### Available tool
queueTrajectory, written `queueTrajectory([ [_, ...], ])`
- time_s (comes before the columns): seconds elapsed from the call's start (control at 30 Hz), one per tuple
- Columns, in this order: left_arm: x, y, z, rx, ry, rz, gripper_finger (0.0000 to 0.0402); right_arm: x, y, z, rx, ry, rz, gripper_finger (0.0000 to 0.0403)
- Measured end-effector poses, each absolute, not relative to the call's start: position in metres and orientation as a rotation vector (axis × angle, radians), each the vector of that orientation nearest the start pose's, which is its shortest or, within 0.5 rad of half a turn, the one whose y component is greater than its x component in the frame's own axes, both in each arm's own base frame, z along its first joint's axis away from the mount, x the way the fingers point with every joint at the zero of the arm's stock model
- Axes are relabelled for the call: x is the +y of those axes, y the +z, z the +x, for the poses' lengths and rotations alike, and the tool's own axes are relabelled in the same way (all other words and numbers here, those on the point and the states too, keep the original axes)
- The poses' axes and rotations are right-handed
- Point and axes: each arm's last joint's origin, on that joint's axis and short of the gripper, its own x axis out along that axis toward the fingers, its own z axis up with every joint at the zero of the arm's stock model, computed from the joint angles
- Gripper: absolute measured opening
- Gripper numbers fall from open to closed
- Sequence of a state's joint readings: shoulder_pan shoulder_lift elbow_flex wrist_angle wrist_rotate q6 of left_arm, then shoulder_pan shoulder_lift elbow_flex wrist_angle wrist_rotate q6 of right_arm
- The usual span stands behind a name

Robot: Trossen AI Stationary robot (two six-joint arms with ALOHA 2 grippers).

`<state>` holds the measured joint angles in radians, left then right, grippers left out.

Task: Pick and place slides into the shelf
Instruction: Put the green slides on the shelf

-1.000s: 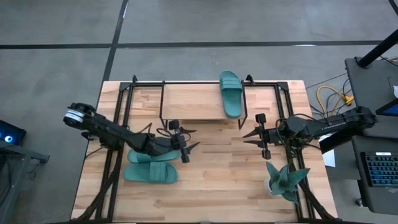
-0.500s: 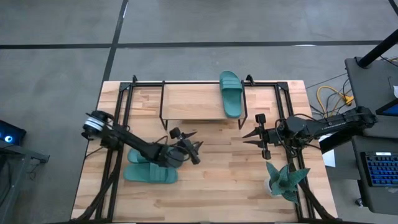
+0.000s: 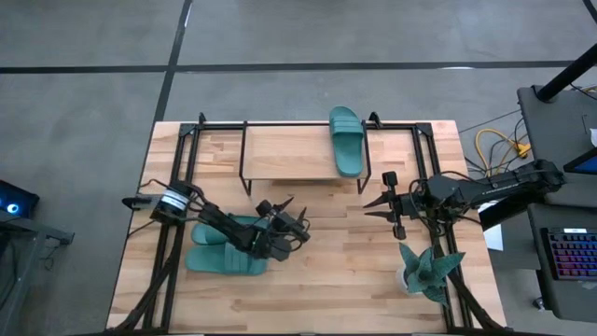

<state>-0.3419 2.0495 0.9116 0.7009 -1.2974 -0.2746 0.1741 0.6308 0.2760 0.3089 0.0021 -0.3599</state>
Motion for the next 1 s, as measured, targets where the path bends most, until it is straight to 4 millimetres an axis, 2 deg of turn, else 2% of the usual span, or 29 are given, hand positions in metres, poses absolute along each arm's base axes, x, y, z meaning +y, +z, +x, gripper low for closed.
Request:
queueTrajectory([
  [0.3, -0.070, 0.095, 0.365, 0.129, 1.061, 0.028, 0.0231, 0.027, 0.225, 0.152, 0.019, 0.180, -0.368, 0.0071],
  [0.43, -0.056, 0.089, 0.370, 0.152, 1.039, 0.014, 0.0231, 0.027, 0.226, 0.151, 0.018, 0.179, -0.370, 0.0075],
  [0.6, -0.044, 0.090, 0.378, 0.153, 1.007, -0.016, 0.0231, 0.027, 0.225, 0.152, 0.019, 0.180, -0.370, 0.0071],
  [1.0, -0.018, 0.089, 0.381, 0.181, 1.030, -0.003, 0.0231, 0.027, 0.225, 0.152, 0.025, 0.181, -0.383, 0.0063],
])
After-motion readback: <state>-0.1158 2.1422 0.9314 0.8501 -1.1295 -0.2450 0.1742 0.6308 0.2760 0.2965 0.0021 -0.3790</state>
